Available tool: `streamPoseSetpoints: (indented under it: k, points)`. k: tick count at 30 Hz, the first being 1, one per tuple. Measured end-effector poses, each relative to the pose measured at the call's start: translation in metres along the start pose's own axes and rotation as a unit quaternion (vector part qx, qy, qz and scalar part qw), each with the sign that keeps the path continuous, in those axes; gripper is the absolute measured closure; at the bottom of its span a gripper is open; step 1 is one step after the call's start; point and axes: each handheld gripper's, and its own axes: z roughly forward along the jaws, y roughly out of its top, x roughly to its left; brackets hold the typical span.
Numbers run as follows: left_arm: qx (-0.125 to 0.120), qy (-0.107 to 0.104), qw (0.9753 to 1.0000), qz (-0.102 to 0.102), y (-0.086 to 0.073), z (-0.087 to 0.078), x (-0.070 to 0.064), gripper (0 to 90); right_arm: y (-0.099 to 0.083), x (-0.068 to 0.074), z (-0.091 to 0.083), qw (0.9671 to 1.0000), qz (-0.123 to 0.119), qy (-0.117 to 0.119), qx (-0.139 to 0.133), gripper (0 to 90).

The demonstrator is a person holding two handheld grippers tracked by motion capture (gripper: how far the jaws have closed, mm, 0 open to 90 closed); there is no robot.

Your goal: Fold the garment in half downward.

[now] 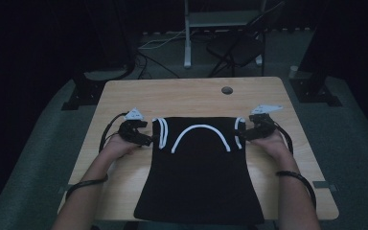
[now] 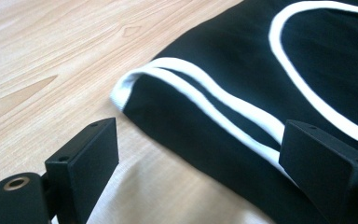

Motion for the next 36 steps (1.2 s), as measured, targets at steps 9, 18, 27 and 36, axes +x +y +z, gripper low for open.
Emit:
streamPoseSetpoints:
  k: [9, 18, 27, 36]
  points:
    - [-0.01, 0.007, 0.9996, -0.027, 0.014, 0.02, 0.019, 11.8, 0.008, -0.003, 0.012, 0.9985, 0.022, -0.047, 0.018, 4.6]
    - [-0.02, 0.007, 0.9987, -0.047, 0.024, 0.038, 0.016, 11.9, 0.009, -0.006, 0.014, 0.9986, 0.028, -0.039, 0.021, 4.6]
    - [0.019, 0.016, 0.9995, -0.018, 0.029, 0.048, 0.013, 12.0, 0.01, -0.005, 0.017, 0.9985, 0.022, -0.038, 0.033, 4.6]
    - [0.013, 0.009, 0.9998, 0.007, 0.03, 0.047, 0.005, 33.9, 0.012, -0.004, 0.021, 0.9984, 0.012, -0.026, 0.049, 20.1]
